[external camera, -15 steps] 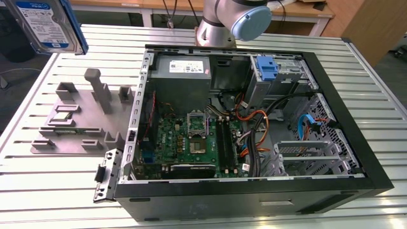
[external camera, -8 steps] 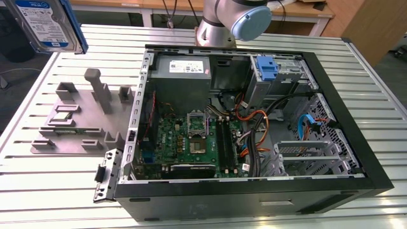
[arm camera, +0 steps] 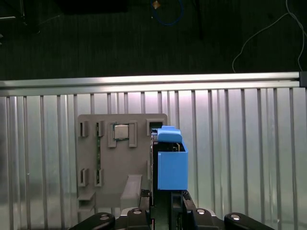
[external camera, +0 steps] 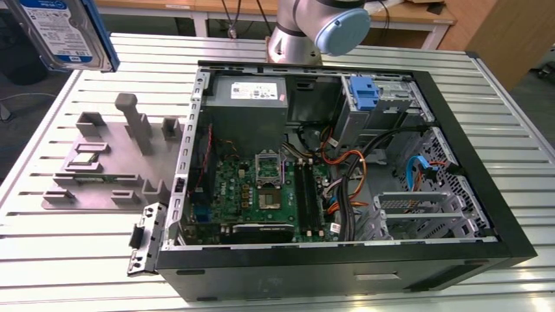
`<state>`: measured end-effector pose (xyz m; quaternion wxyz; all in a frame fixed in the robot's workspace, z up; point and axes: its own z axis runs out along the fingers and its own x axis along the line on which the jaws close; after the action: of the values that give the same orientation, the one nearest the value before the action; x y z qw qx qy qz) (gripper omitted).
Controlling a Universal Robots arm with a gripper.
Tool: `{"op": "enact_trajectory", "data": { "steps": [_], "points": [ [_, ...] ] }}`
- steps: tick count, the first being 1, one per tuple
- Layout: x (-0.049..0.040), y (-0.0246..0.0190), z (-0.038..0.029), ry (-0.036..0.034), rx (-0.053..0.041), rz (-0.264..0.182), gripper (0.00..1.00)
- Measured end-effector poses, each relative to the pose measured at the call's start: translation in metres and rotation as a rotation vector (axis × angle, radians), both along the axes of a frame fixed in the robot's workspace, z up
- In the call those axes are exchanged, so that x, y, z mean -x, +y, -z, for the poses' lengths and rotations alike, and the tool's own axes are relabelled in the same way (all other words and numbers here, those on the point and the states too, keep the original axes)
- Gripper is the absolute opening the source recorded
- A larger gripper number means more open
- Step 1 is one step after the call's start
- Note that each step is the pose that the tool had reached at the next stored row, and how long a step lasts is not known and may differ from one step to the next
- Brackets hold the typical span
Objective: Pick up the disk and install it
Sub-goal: 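Pick up the disk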
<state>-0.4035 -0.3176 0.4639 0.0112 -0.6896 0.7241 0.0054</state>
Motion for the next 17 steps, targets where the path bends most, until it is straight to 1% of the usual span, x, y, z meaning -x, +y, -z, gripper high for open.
{"op": "enact_trajectory", "data": {
  "steps": [2,9,13,17],
  "points": [
    [0.0,0.0,-0.0014,0.0,0.0,0.0,0.35],
    [0.0,0.0,-0.0026,0.0001,0.0001,0.0,0.35],
    [0.0,0.0,-0.0052,0.0001,0.0001,0.0,0.35],
    [0.0,0.0,-0.0053,-0.0001,-0.0001,0.0,0.35]
  ]
}}
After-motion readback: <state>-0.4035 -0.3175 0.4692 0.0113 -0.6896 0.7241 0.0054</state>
